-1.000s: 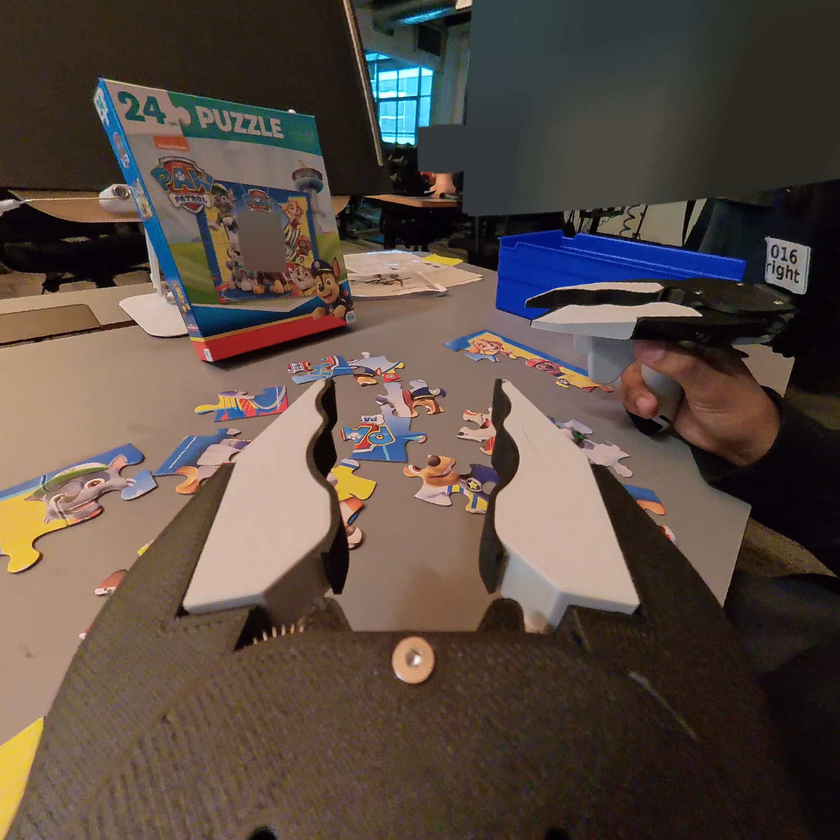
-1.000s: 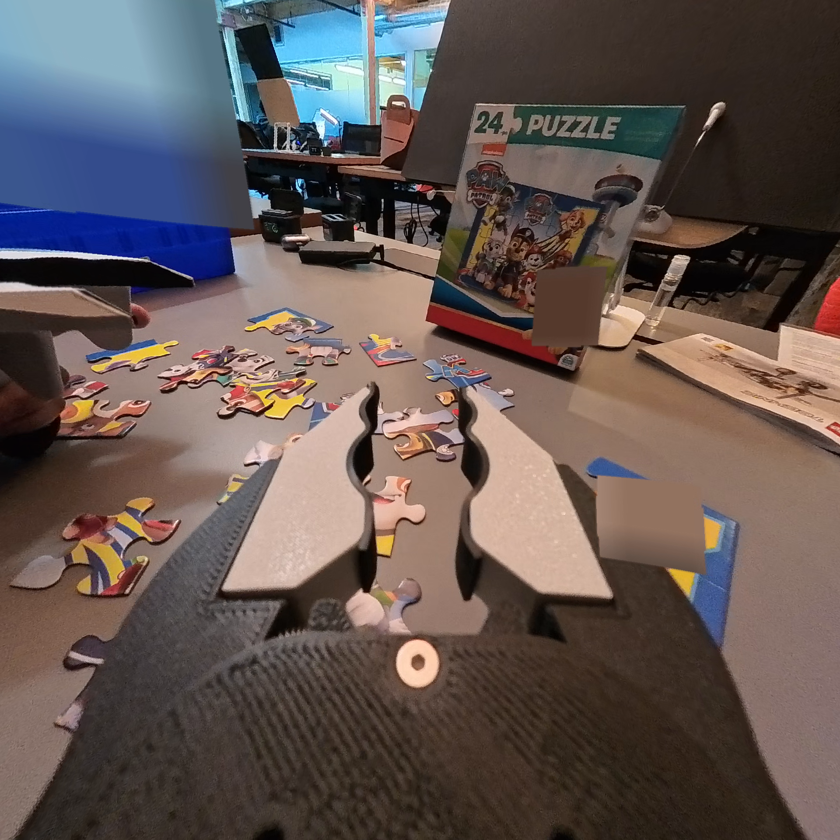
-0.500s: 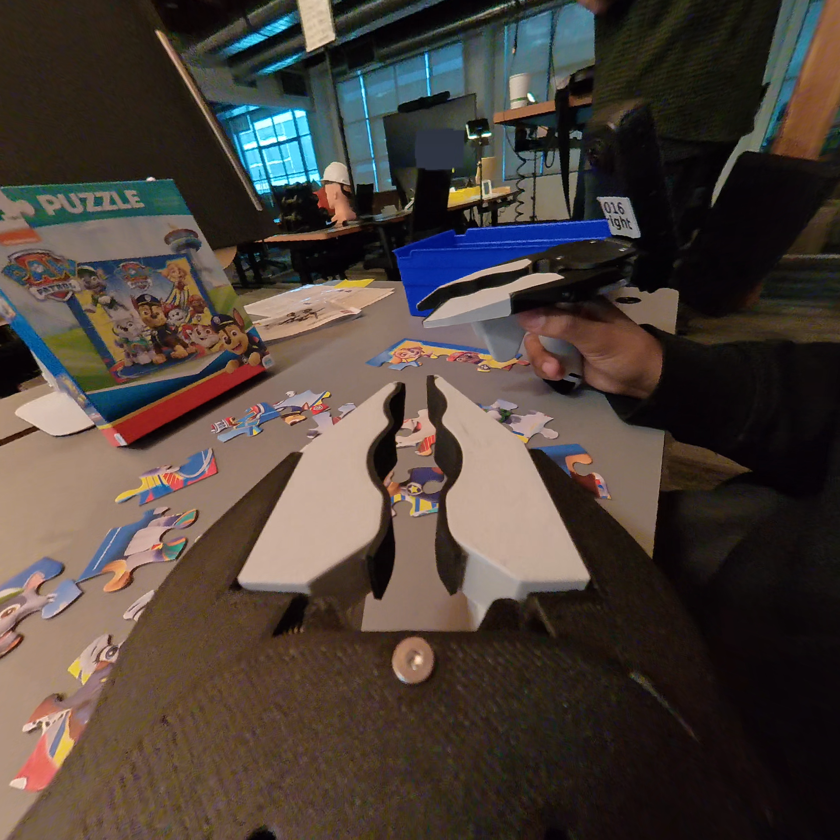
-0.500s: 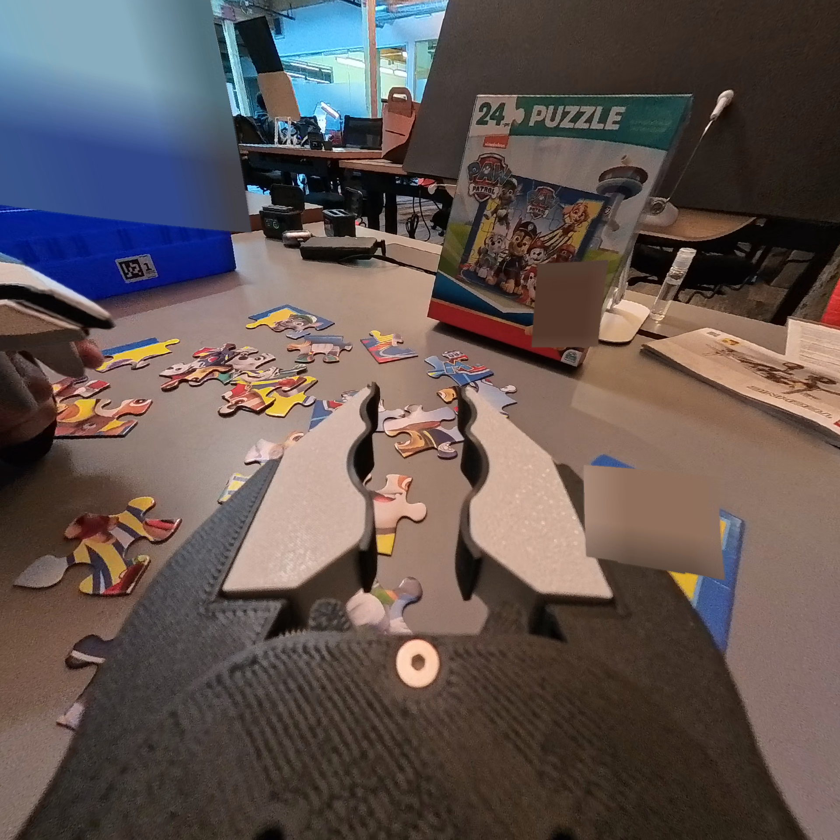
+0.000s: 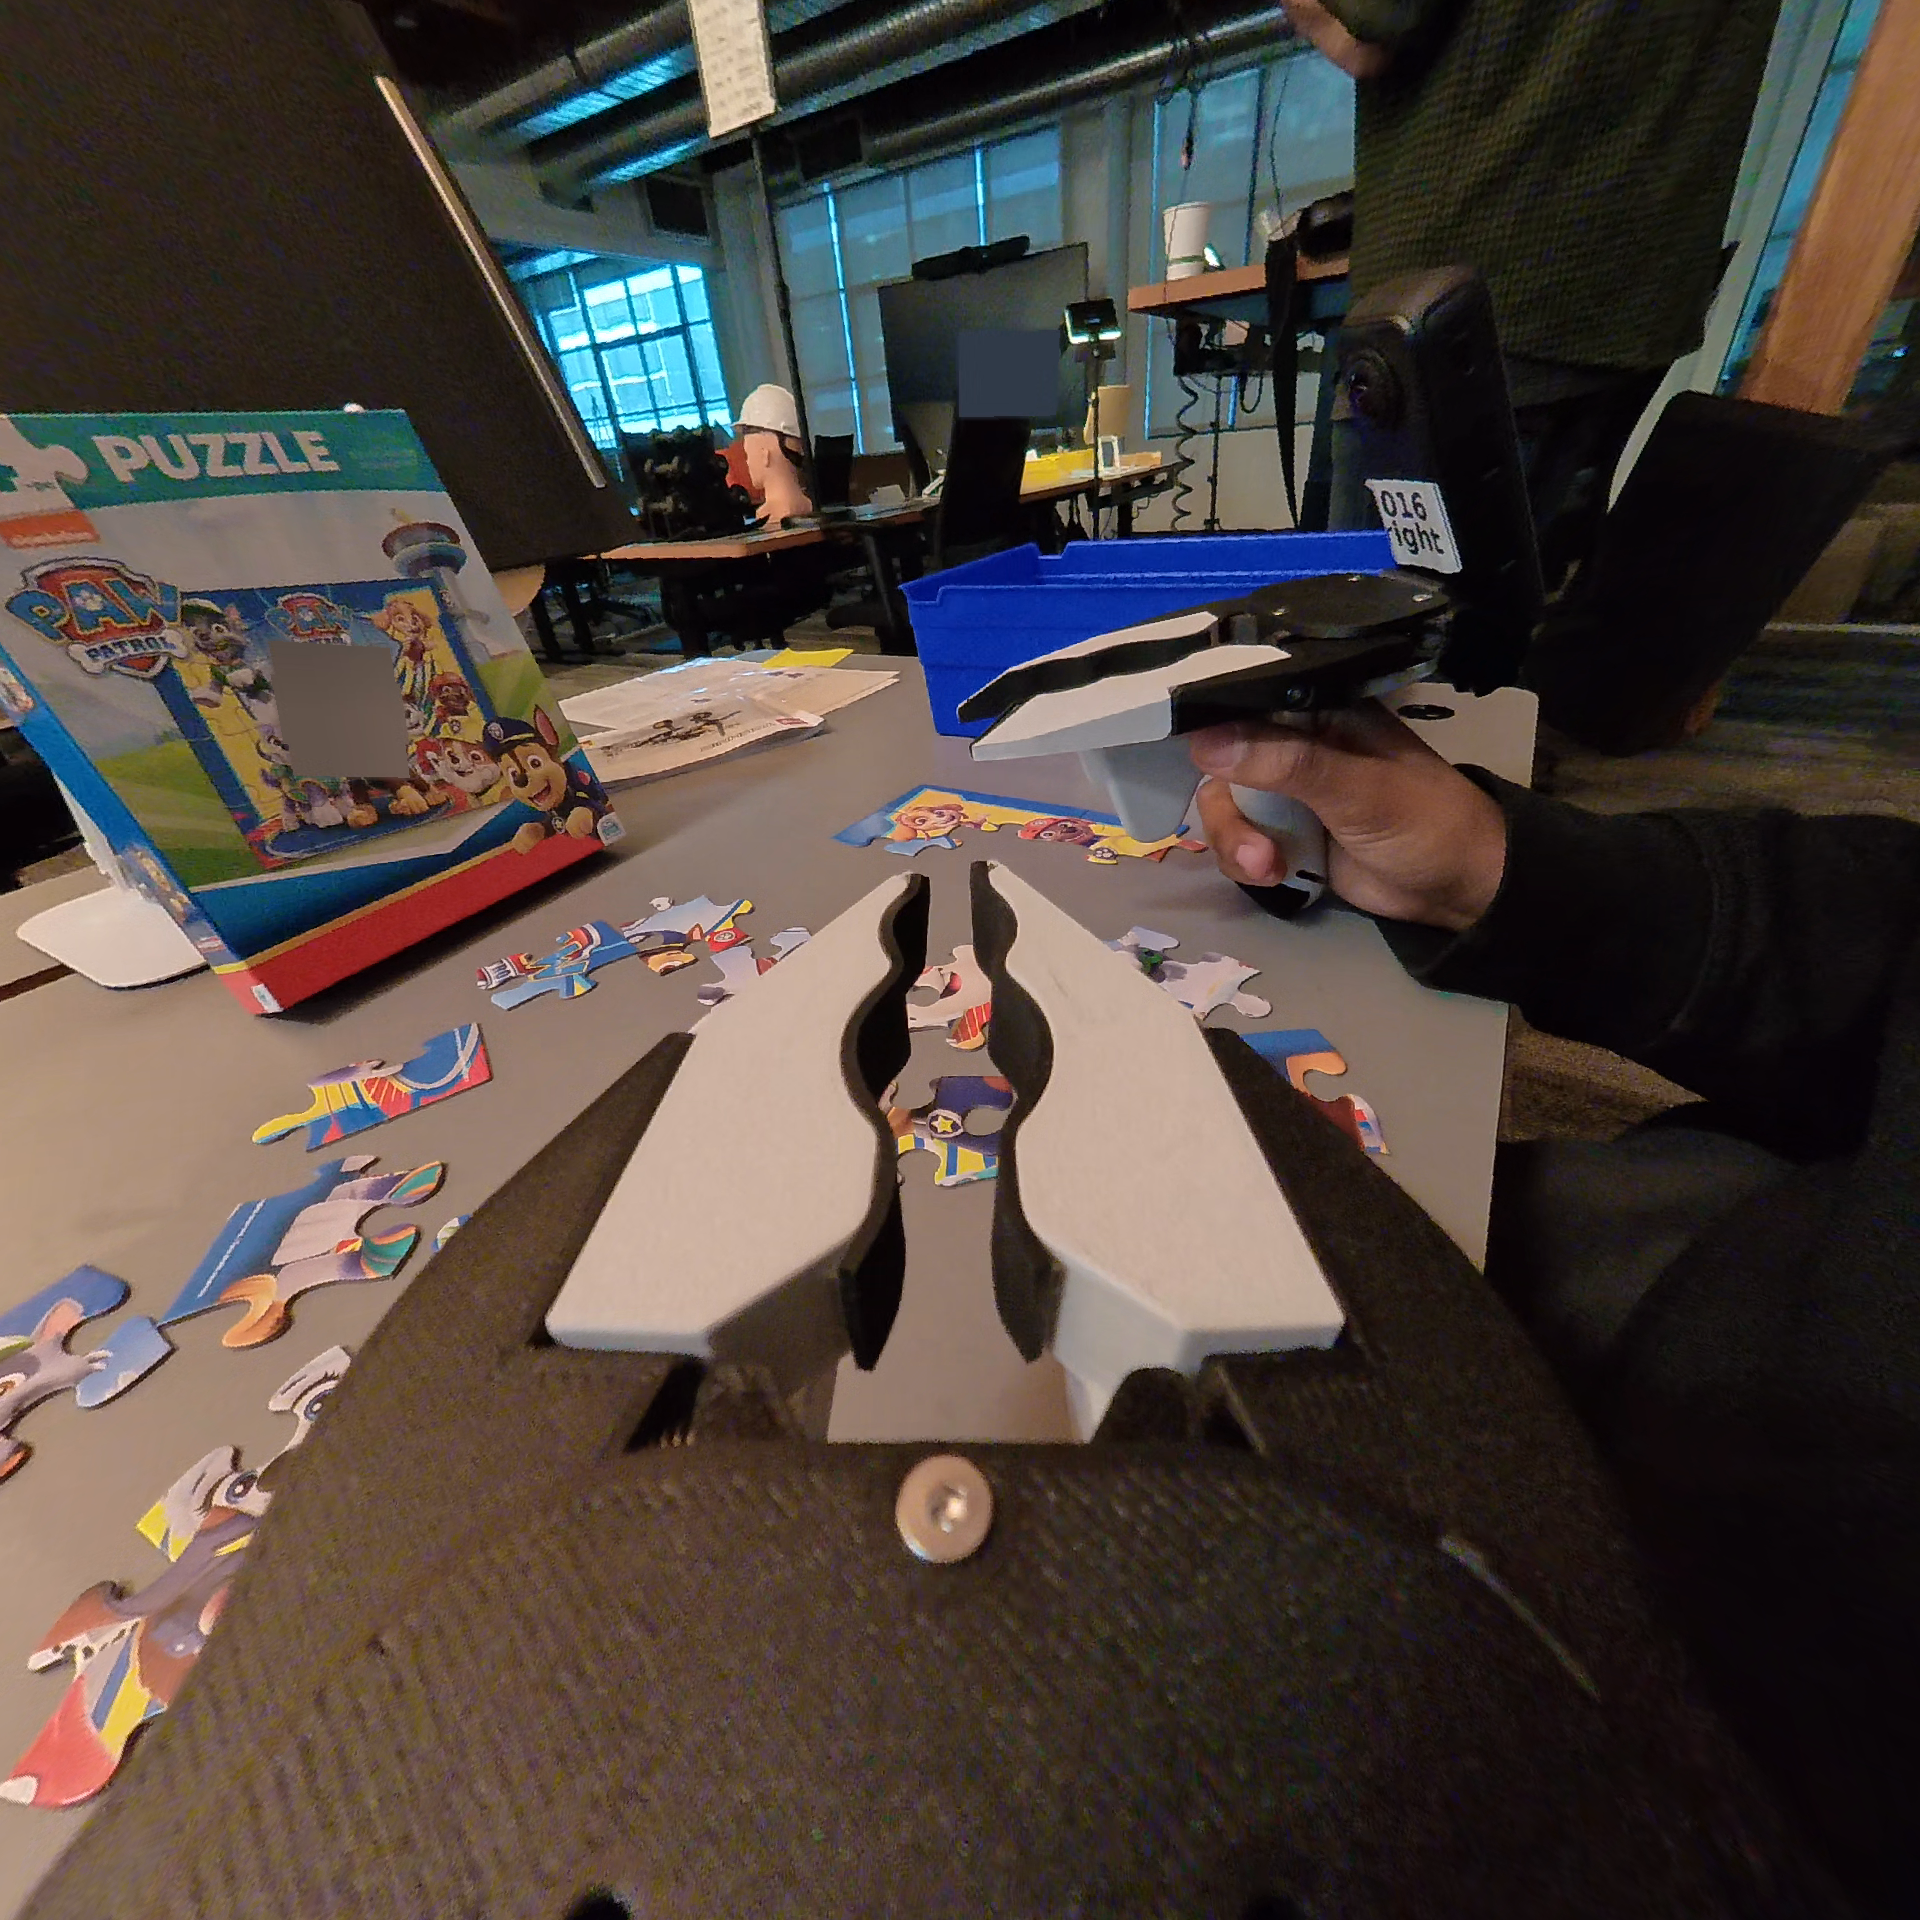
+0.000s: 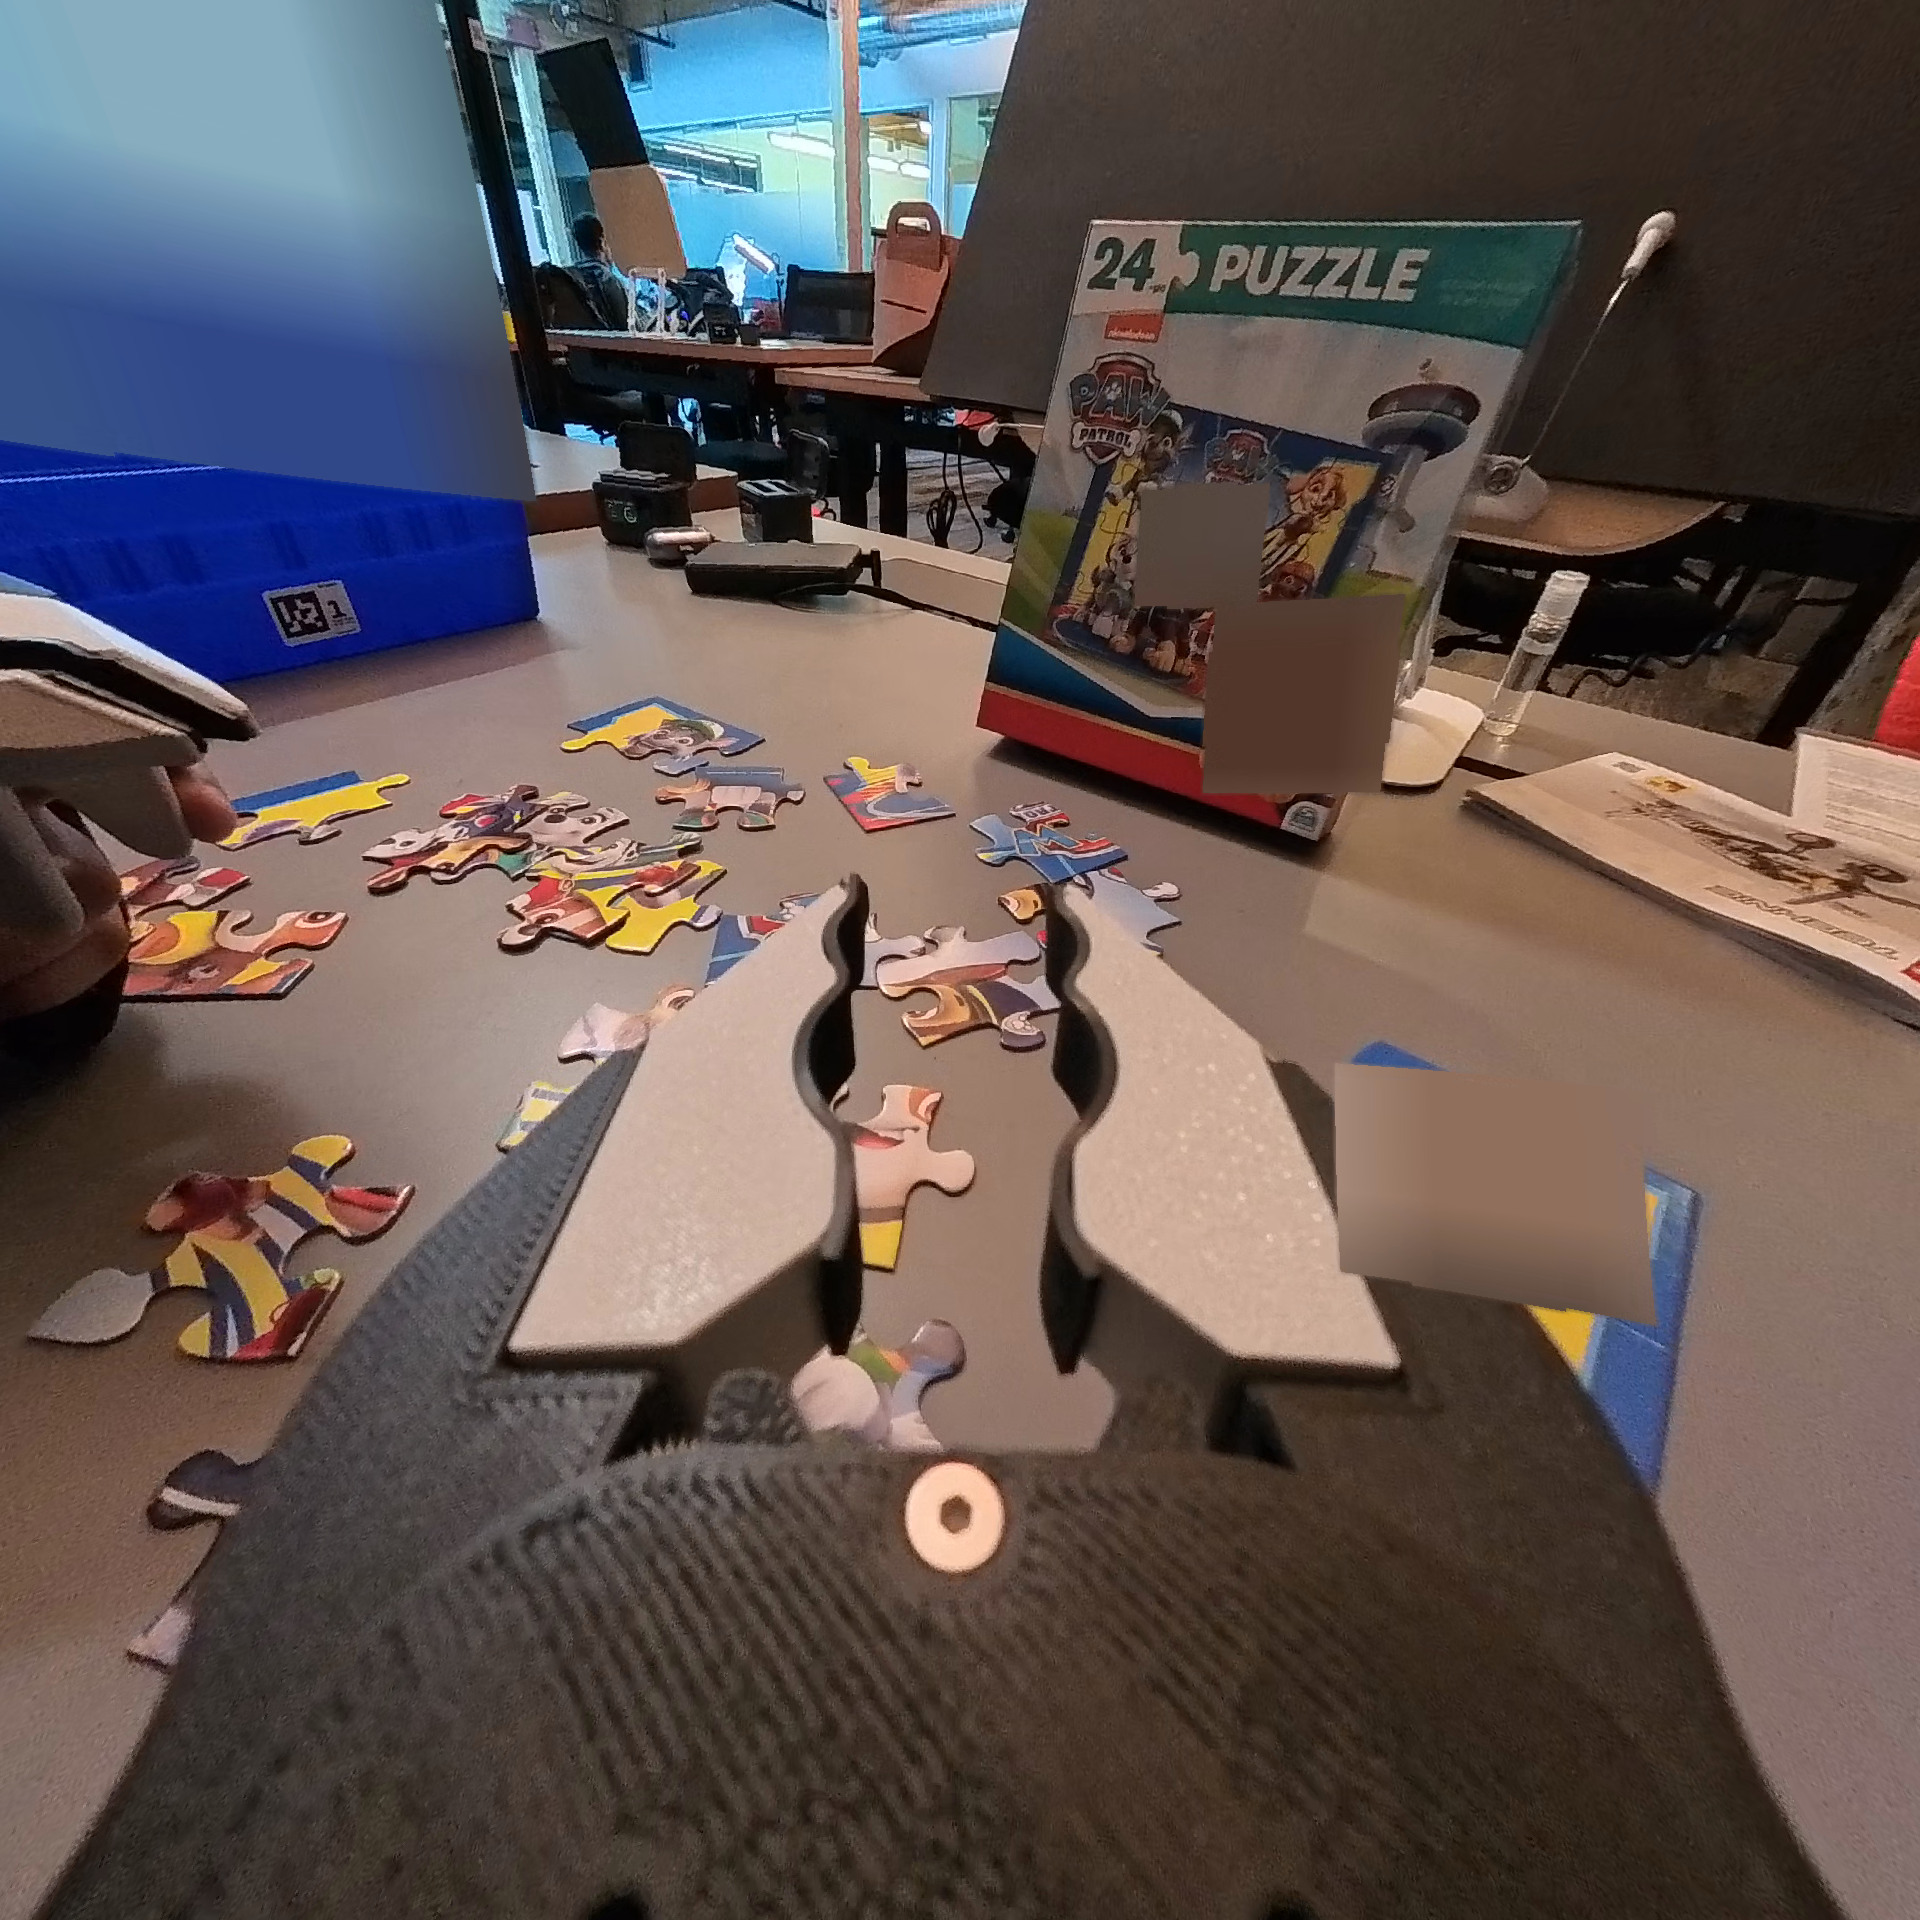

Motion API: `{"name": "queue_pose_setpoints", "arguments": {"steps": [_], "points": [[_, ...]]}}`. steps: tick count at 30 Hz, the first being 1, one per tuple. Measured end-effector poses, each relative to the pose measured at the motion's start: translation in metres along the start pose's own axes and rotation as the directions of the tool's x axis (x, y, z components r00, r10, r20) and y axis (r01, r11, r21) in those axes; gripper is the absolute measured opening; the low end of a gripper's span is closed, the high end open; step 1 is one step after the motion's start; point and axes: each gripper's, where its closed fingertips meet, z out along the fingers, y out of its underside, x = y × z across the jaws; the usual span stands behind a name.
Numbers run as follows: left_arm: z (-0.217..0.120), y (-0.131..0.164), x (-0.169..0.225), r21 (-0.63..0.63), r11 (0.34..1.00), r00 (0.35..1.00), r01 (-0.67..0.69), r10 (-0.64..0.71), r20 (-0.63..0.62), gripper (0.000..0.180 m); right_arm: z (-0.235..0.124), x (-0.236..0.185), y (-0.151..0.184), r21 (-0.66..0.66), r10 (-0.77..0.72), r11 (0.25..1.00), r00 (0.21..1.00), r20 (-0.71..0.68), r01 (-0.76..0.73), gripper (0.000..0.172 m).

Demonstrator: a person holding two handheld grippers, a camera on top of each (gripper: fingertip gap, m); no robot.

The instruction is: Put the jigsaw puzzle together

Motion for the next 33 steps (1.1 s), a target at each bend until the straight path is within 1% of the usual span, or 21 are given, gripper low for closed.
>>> {"name": "queue_pose_setpoints", "arguments": {"steps": [7,33], "points": [[-0.0007,-0.0007,-0.0032,0.006,1.000,1.000,0.026,-0.026,0.003,0.007,0.0000,0.0000,0.0000,0.000,0.000,1.000,1.000,0.000,0.000,0.033],[-0.0011,-0.0007,-0.0062,0.008,0.999,0.999,0.044,-0.045,0.005,0.007,-0.0001,-0.0003,-0.0003,0.004,0.000,1.000,1.000,0.002,0.000,0.033]]}}
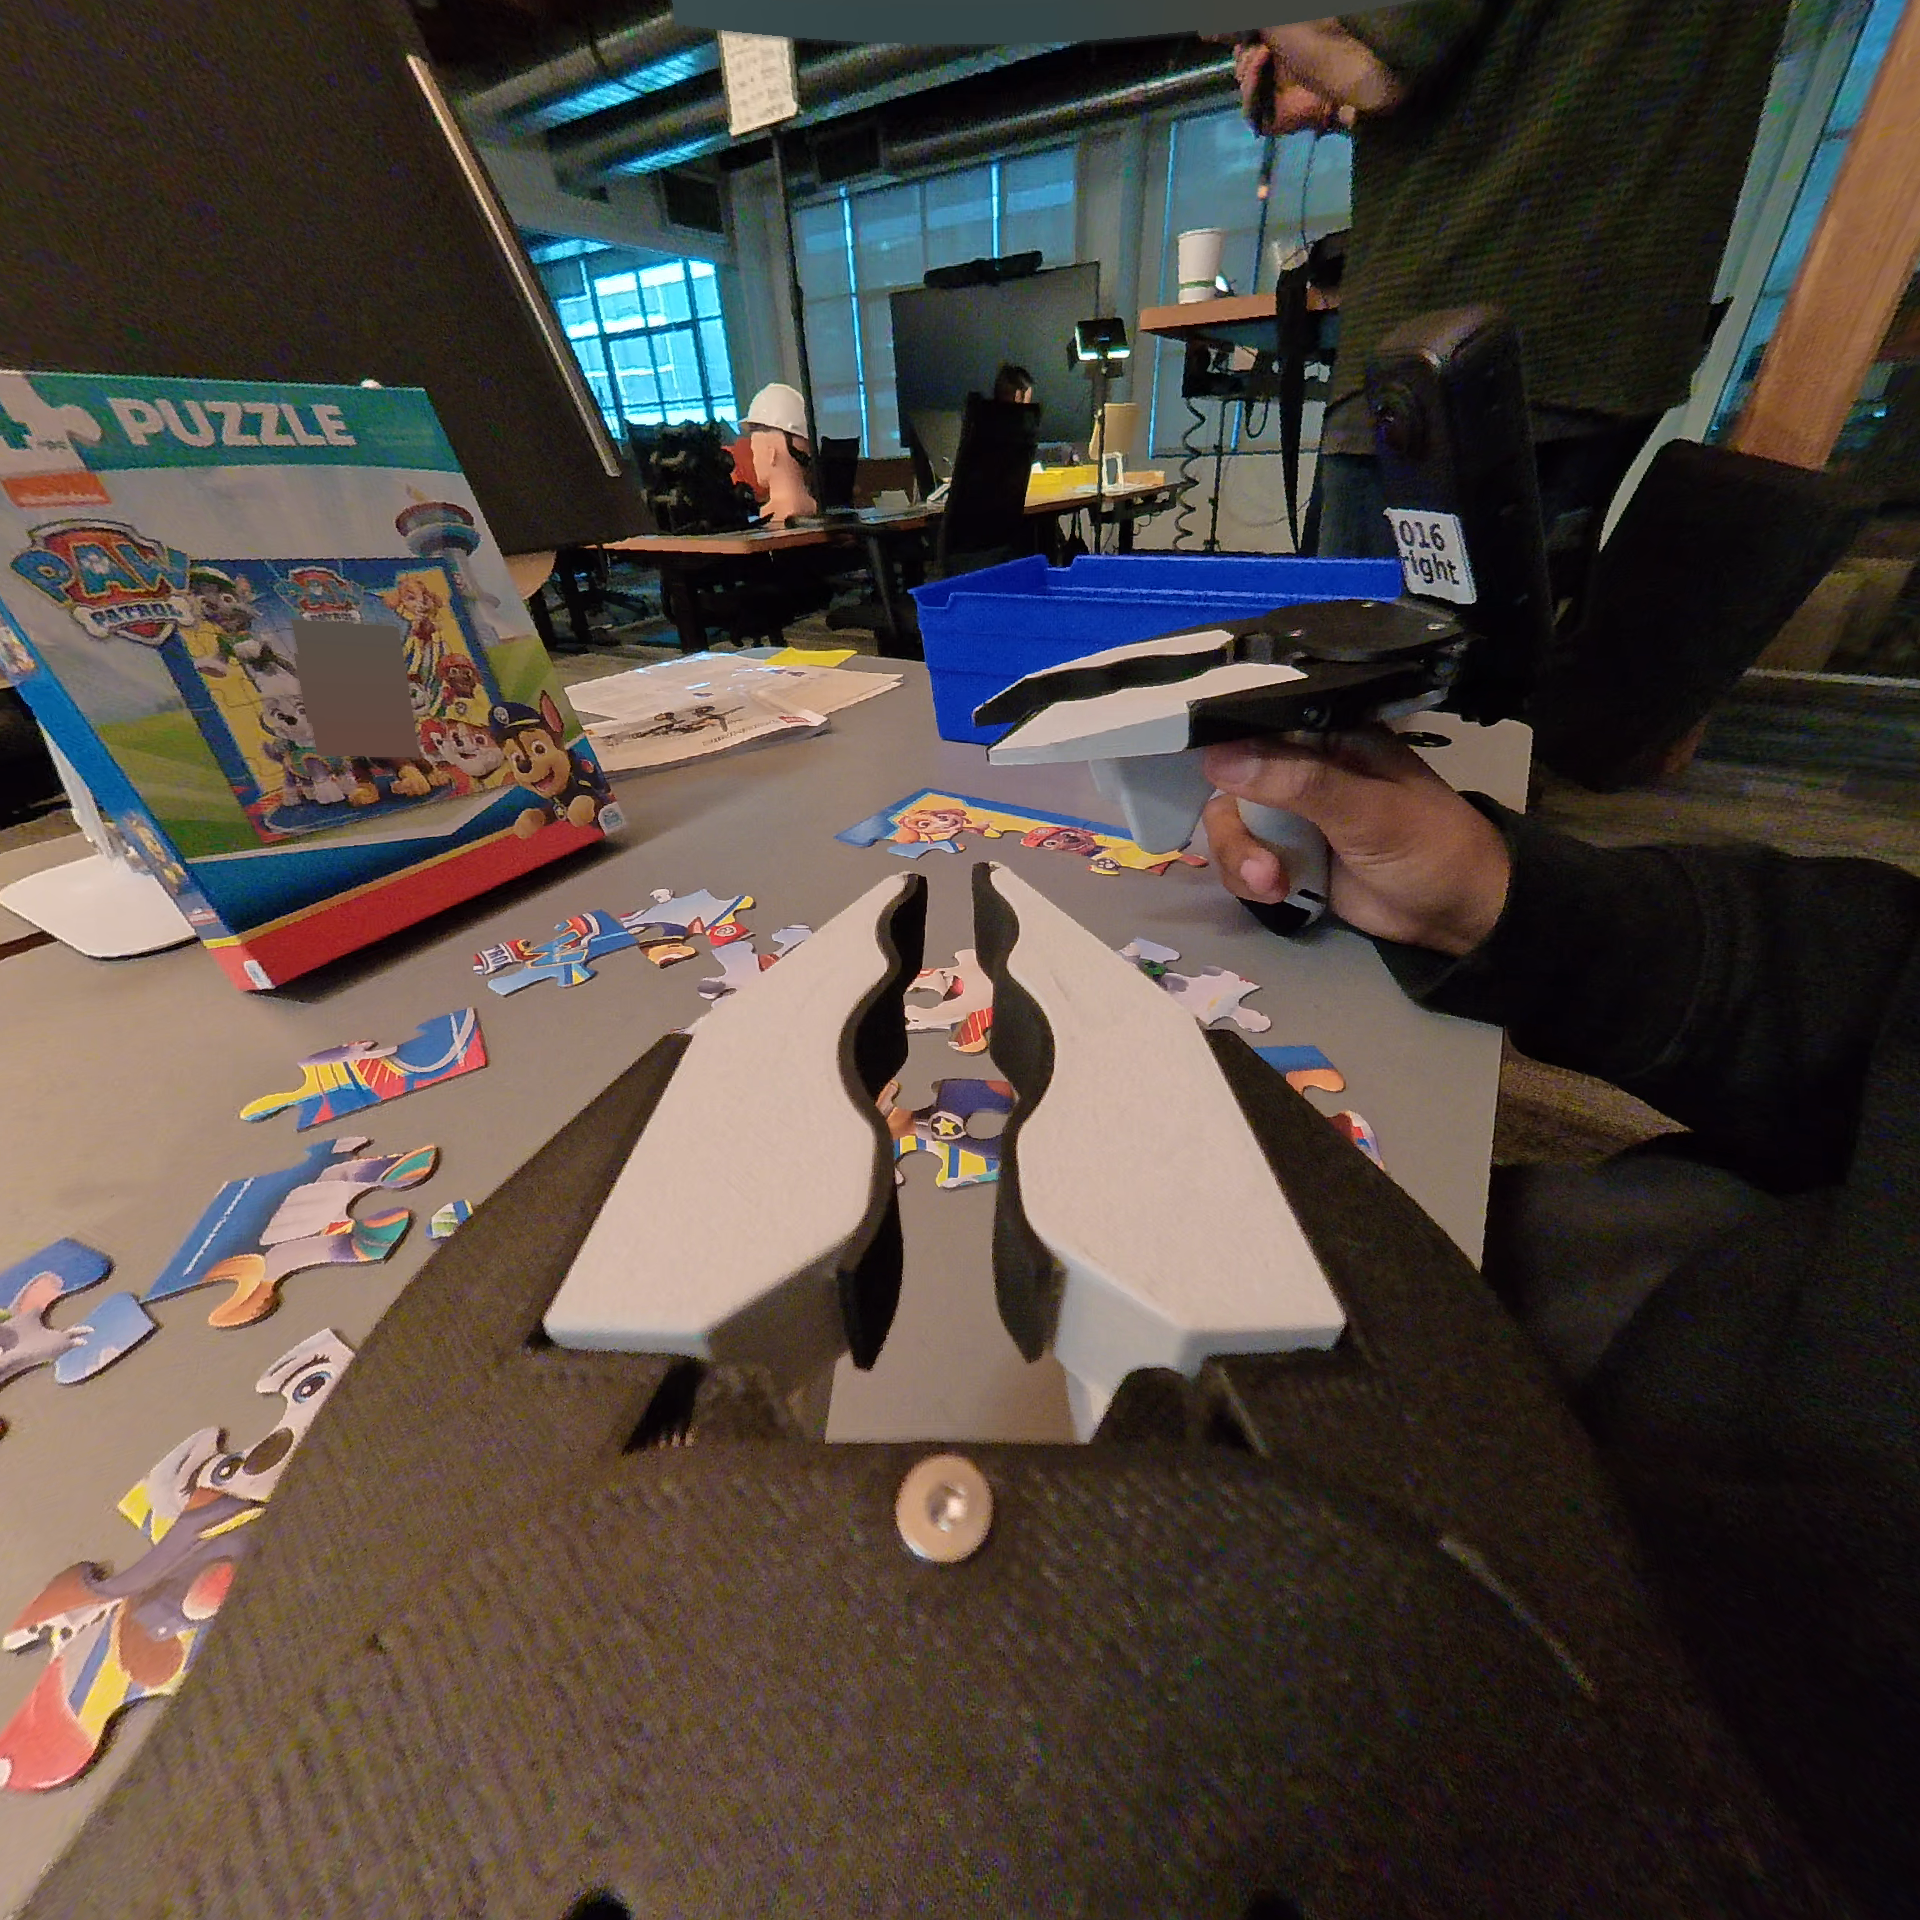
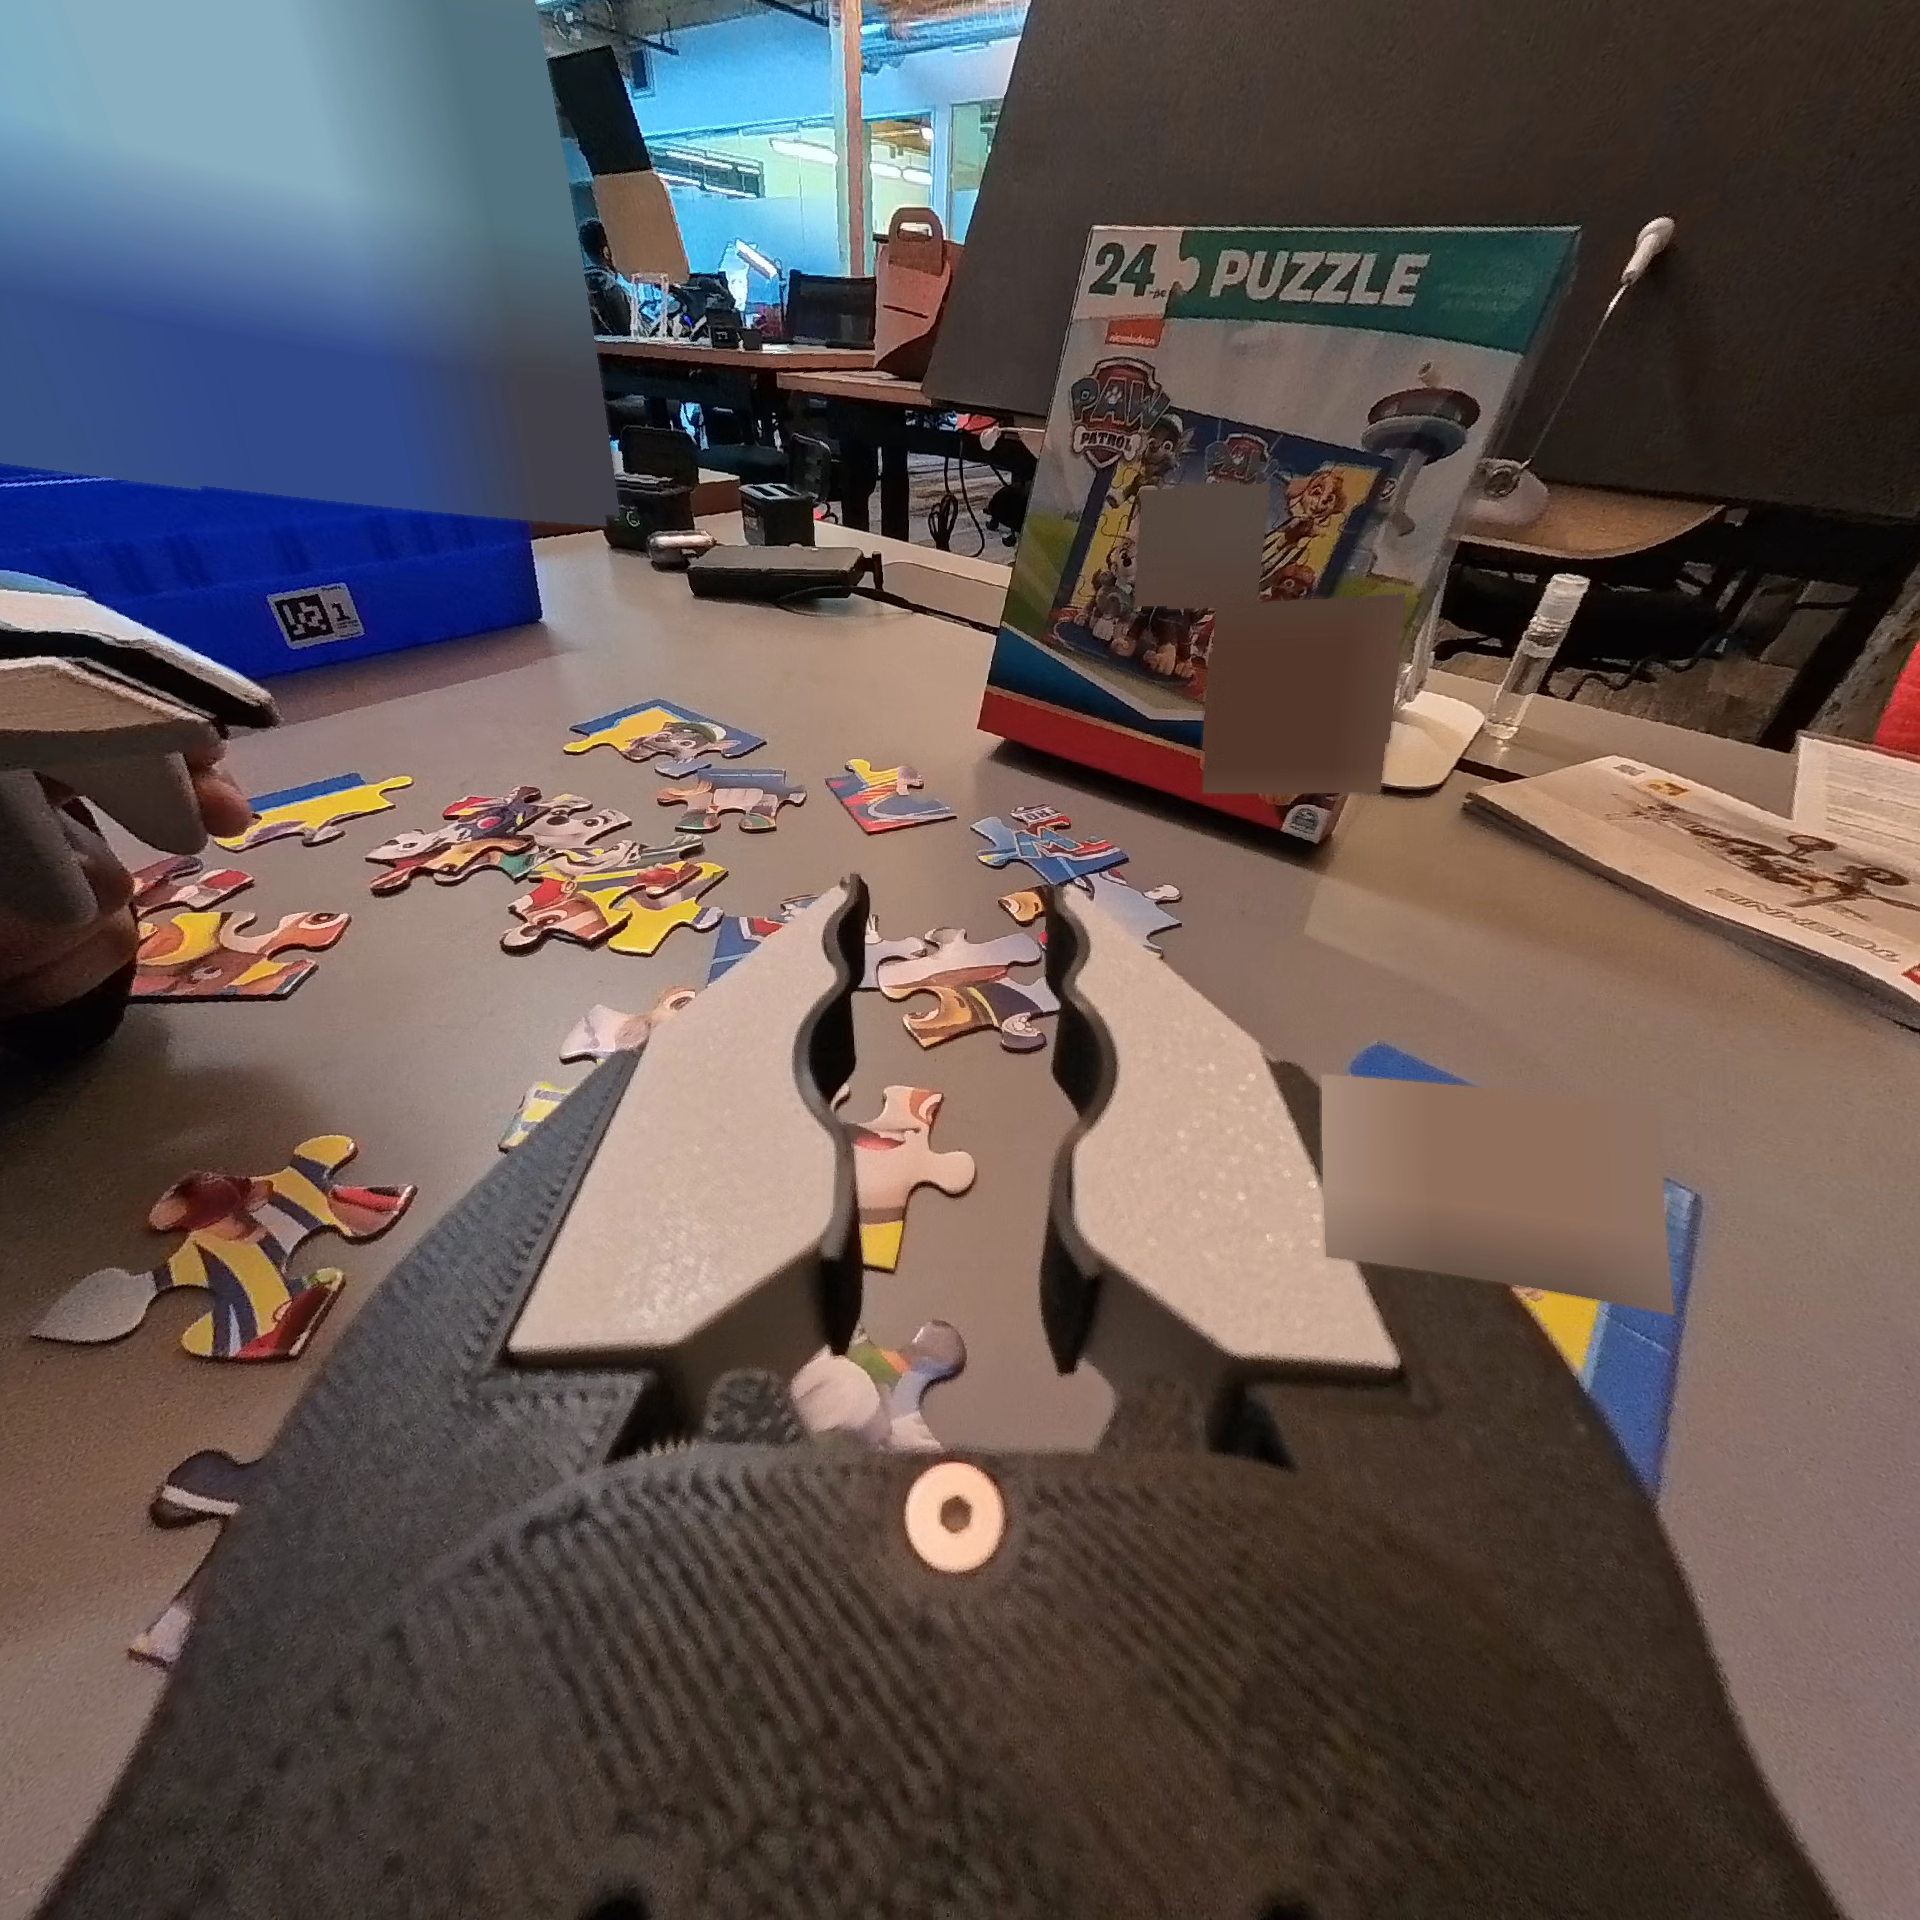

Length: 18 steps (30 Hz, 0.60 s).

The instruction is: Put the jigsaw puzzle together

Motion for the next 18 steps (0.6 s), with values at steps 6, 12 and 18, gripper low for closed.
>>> {"name": "queue_pose_setpoints", "arguments": {"steps": [6,12,18], "points": [[-0.0001,-0.0002,-0.0005,0.002,1.000,1.000,0.004,-0.004,0.001,0.007,-0.0001,0.0000,0.0000,0.001,-0.001,1.000,1.000,0.000,0.001,0.033],[0.0000,-0.0003,-0.0003,0.004,1.000,1.000,0.005,-0.005,0.001,0.007,-0.0001,0.0000,0.0002,-0.001,-0.001,1.000,1.000,0.000,0.001,0.033],[-0.0040,-0.0069,0.0023,0.030,0.999,1.000,-0.023,0.023,0.004,0.007,-0.0004,0.0003,0.0000,0.001,-0.001,1.000,1.000,-0.001,0.001,0.032]]}}
